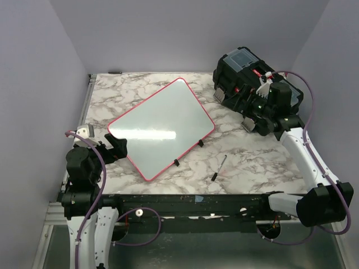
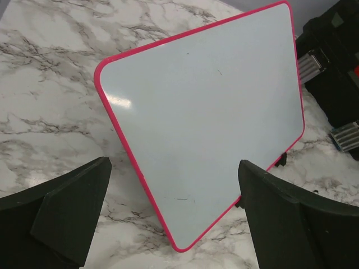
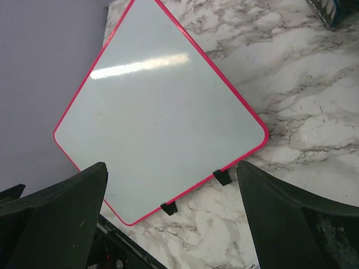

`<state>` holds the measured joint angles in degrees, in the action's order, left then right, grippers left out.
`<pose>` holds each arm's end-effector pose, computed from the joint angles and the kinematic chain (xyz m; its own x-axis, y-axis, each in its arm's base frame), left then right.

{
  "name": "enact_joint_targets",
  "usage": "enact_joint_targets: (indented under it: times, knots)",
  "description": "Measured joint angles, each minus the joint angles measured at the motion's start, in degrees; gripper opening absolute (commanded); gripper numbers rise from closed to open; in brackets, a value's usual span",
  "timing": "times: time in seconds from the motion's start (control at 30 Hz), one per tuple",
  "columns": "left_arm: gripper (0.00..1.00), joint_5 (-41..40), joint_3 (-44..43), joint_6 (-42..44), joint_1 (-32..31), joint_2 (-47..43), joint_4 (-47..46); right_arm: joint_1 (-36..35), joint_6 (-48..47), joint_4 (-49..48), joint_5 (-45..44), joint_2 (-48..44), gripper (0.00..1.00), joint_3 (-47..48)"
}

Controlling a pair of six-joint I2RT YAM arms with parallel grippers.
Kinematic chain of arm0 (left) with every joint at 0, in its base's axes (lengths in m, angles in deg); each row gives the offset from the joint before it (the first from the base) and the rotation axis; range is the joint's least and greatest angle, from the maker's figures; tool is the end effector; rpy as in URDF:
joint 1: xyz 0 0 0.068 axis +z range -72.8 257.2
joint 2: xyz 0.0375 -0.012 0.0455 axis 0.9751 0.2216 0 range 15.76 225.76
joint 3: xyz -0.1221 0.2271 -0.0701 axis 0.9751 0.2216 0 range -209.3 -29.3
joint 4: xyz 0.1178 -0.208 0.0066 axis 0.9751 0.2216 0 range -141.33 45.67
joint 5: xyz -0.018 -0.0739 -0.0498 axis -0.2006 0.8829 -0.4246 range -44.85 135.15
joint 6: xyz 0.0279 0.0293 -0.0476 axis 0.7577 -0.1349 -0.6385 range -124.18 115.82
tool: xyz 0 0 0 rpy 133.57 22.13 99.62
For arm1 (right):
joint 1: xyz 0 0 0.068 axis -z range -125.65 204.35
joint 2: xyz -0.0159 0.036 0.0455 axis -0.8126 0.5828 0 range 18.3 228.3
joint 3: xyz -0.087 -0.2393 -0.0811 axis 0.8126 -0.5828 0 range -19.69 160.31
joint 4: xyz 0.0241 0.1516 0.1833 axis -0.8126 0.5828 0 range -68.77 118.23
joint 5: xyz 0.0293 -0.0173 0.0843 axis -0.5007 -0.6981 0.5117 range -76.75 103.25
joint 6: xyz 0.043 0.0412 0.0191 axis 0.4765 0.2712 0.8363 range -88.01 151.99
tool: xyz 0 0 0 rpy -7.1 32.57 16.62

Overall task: Write a sentence on the whiteboard
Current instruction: Pick up the whiteboard marker from the corner of the board.

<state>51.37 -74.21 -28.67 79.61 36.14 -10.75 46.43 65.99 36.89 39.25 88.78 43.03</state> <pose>0.0708 -0.0022 0.3163 -0.2772 -0.4241 -0.8621 -0.0580 0.9030 -0.4256 0.2625 0.0576 0.3401 -0.6185 0.4213 -0.6633 -0.2130 0.7227 0.6576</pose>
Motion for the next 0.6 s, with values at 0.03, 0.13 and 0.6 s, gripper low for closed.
enact_joint_targets:
  times: [0.03,0.13,0.6]
  knots:
    - [0.98,1.1,0.3,0.0,0.0,-0.2,-0.1,-0.1,-0.2,1.1,0.0,0.0,1.00,0.0]
    - [0.95,3.6,0.8,0.0,-0.1,-0.3,-0.3,-0.7,-0.5,4.8,-0.2,0.2,1.00,0.0]
    - [0.94,8.9,0.8,0.3,-9.5,5.9,-1.5,-15.5,-0.9,25.7,-16.2,5.5,1.00,8.2]
